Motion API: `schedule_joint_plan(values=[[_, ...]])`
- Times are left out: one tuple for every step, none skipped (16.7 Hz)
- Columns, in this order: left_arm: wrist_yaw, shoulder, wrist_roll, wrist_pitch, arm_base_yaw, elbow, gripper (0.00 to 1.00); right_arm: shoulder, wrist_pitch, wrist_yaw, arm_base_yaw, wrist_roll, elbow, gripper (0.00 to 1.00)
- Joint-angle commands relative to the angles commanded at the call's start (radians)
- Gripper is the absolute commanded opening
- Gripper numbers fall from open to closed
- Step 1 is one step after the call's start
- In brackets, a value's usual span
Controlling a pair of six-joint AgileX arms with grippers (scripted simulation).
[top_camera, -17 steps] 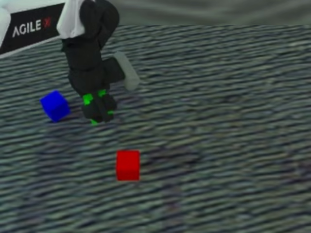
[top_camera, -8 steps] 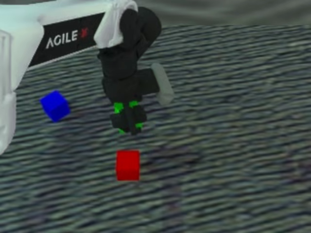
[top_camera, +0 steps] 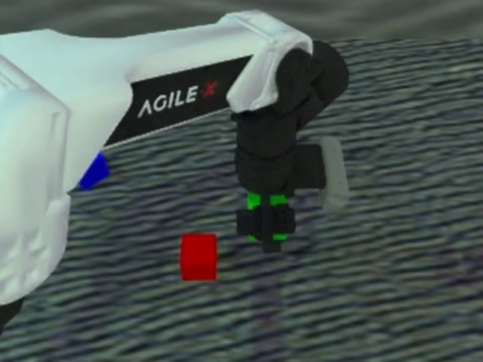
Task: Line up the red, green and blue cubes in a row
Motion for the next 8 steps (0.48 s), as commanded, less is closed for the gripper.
schedule_joint_plan(values=[[0.000,0.000,0.000,0.000,0.000,0.000,0.00,0.000,0.000,0.000,0.000,0.000,0.000,1.00],[0.000,0.004,0.001,0.002,0.003,-0.003,0.00,0.000,0.000,0.000,0.000,0.000,0.000,1.00],[0.000,0.005,0.000,0.006,0.004,-0.005,0.00,0.000,0.000,0.000,0.000,0.000,0.000,1.00],[0.000,0.010,-0.001,0.020,0.004,-0.015,0.00,0.000,0.000,0.000,0.000,0.000,0.000,1.00],[0.001,0.018,-0.003,0.042,0.005,-0.031,0.00,0.000,0.000,0.000,0.000,0.000,0.000,1.00],[0.001,0.028,-0.004,0.072,0.005,-0.051,0.00,0.000,0.000,0.000,0.000,0.000,0.000,1.00],[0.001,0.040,-0.005,0.106,0.004,-0.072,0.00,0.000,0.000,0.000,0.000,0.000,0.000,1.00],[0.001,0.052,-0.005,0.143,0.002,-0.093,0.00,0.000,0.000,0.000,0.000,0.000,0.000,1.00]])
